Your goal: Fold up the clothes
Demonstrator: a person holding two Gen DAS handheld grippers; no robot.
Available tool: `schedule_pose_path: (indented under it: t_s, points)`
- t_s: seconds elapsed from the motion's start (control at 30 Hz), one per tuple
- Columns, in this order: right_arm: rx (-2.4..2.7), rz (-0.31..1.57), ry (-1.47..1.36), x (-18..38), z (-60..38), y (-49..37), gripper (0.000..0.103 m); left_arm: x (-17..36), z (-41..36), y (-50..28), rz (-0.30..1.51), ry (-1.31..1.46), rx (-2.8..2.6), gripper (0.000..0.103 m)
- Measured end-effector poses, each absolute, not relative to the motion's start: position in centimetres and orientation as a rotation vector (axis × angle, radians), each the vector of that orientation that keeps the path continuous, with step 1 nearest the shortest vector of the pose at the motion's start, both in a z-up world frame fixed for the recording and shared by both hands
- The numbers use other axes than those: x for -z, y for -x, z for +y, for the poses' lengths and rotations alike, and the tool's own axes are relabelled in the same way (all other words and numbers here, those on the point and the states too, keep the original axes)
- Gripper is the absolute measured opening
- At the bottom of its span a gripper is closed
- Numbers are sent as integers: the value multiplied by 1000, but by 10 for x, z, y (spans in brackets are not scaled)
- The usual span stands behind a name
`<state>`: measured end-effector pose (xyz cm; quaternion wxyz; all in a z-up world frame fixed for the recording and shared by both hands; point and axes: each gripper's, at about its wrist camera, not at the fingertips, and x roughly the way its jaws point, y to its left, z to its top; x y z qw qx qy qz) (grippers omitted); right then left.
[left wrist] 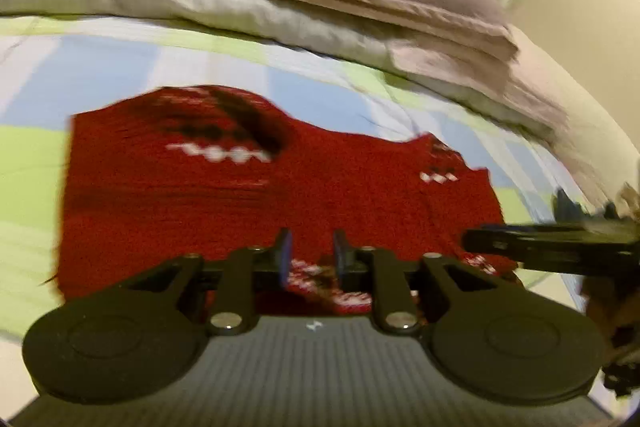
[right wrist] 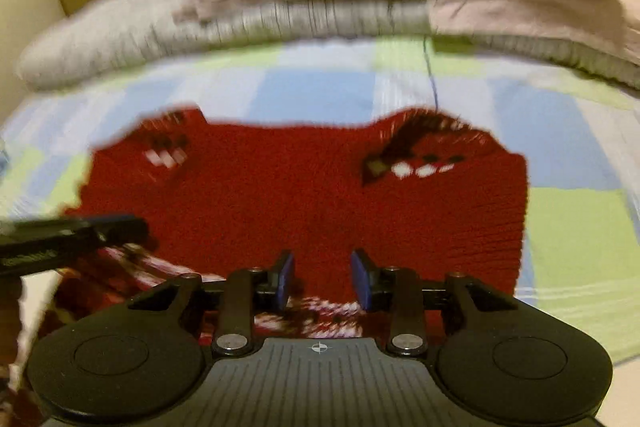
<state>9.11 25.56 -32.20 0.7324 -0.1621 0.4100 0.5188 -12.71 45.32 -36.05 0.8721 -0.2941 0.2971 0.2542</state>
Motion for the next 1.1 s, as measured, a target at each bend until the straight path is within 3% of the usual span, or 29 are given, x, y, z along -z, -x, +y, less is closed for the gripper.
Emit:
schedule_pose_path:
  t_s: [0.03, 0.07, 0.1, 0.13, 0.17, 0.23, 0.33, 0.47, 0.63, 0.77, 0.93, 1.1]
  points:
    - [-1133, 922, 325, 319, 251, -92, 37, 362, 455, 130, 628, 628, -558, 35]
    - [-1121, 947, 310, 321, 248, -92, 41, 363, 456, 133, 636, 640, -585, 36]
    - [-1093, 970, 308, 327, 250, -93, 52, 365, 457, 136, 644, 653, -612, 35]
    - [-1069, 991, 305, 333, 250, -95, 52, 367, 459, 137, 649, 671, -626, 30]
    - [-1068, 1005, 292, 339, 248, -96, 51, 370, 459, 136, 649, 700, -602, 8]
    - [-1084, 1013, 269, 342, 245, -101, 9, 368, 453, 132, 644, 710, -574, 3]
    - [-1080, 957, 259, 331, 233, -112, 9, 365, 432, 131, 634, 687, -595, 3]
    - [-1085, 1001, 293, 339, 219, -121, 9, 368, 410, 142, 689, 655, -732, 12]
    - [-1172, 871, 288, 309, 190, -101, 24, 334, 387, 153, 633, 544, -784, 14]
    - [-1187, 994, 342, 340, 182, -92, 26, 359, 378, 147, 812, 526, -730, 14]
    - [-1204, 1044, 308, 342, 103, -64, 27, 361, 331, 215, 764, 539, -647, 13]
    - [-1135, 937, 350, 338, -9, -4, 26, 361, 273, 305, 723, 514, -569, 13]
